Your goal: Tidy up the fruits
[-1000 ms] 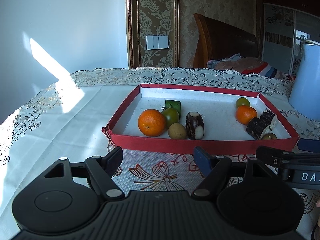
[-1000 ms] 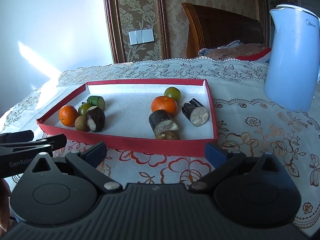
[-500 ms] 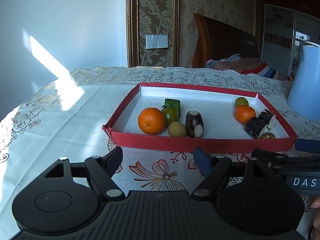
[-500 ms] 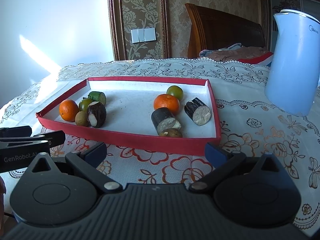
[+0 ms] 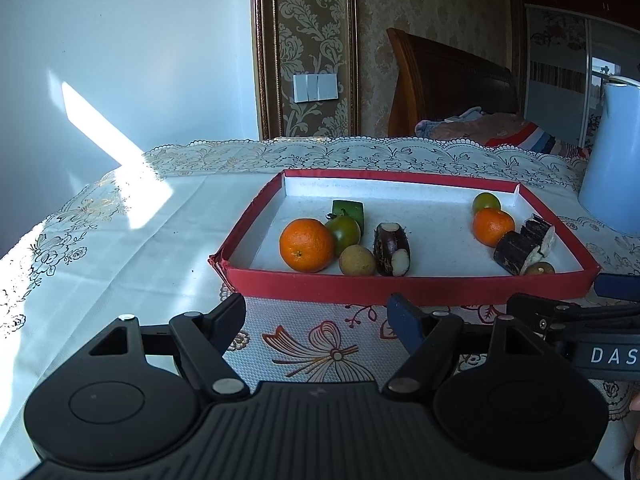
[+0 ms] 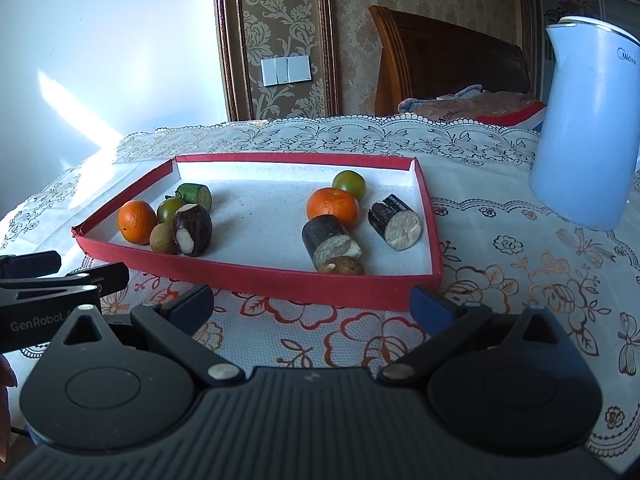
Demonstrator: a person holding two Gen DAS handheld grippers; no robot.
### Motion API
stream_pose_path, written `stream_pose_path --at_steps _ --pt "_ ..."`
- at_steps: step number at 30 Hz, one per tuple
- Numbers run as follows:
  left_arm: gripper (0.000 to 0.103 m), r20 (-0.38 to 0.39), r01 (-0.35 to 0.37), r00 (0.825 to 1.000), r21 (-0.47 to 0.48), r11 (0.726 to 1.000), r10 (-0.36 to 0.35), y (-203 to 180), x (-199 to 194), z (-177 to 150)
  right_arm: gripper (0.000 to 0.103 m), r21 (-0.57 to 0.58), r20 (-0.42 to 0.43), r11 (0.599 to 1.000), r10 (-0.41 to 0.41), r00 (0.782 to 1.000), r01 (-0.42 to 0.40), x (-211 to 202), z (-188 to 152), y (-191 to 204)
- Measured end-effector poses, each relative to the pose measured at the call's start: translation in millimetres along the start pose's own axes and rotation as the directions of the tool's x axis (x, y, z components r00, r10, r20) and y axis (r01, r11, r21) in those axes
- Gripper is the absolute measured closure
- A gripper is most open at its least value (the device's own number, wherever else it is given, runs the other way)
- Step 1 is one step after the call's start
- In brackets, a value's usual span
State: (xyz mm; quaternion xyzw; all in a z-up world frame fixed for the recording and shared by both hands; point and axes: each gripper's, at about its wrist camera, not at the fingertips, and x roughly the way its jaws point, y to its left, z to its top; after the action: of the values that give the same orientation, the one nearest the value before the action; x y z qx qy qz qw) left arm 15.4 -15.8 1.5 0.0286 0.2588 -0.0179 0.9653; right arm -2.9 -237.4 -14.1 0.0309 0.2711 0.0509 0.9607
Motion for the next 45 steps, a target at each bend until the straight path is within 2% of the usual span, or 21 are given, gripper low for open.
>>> stream_pose_path --at_steps 16,32,45 --pt "0.025 -0.007 -0.007 1.000 0.003 1.000 0.007 1.2 -0.5 -0.9 0.000 -0.016 -0.008 1.000 0.004 1.000 -0.004 0.5 -0.7 2.4" --pt "0.025 0.027 -0.004 1.000 0.034 0.999 0.003 -2.3 -6.9 -0.5 0.000 -0.021 -0.008 1.000 0.004 1.000 -0.004 0.7 -0.7 3.5" --pt "0.025 0.026 0.006 1.000 0.013 1.000 -0.006 2.6 -7.2 1.2 0.000 -0.025 -0.010 1.000 0.005 1.000 -0.006 0.2 -1.2 4.5"
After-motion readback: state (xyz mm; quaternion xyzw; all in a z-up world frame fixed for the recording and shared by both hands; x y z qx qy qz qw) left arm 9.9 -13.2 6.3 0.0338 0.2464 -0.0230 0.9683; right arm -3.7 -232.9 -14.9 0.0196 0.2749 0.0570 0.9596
